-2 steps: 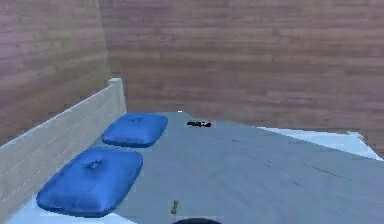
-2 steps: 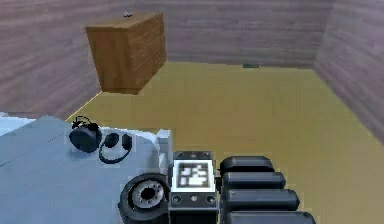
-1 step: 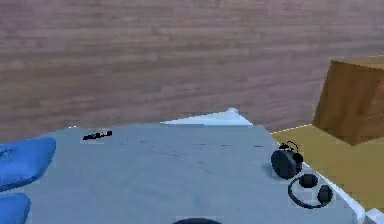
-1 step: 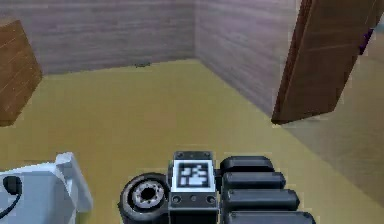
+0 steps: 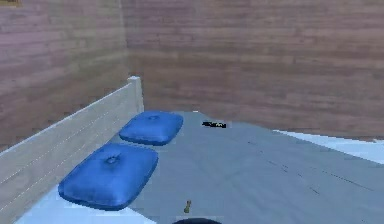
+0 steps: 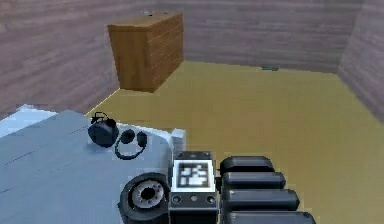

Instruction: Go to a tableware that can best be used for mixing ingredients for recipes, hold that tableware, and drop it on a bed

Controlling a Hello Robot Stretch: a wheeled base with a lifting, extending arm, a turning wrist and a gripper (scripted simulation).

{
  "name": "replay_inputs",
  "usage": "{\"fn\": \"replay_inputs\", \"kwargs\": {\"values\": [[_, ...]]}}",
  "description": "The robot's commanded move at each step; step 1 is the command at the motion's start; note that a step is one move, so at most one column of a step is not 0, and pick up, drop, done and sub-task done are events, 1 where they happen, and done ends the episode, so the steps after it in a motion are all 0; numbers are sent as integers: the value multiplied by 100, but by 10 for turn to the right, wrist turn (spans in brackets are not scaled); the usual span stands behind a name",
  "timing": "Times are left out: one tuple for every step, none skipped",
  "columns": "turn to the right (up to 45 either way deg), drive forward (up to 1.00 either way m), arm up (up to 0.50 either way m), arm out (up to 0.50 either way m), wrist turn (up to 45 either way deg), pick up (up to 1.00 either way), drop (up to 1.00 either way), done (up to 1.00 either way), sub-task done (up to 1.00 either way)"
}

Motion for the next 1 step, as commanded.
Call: {"fn": "replay_inputs", "kwargs": {"values": [[450,0,0,0,0,0,0,0,0]]}}
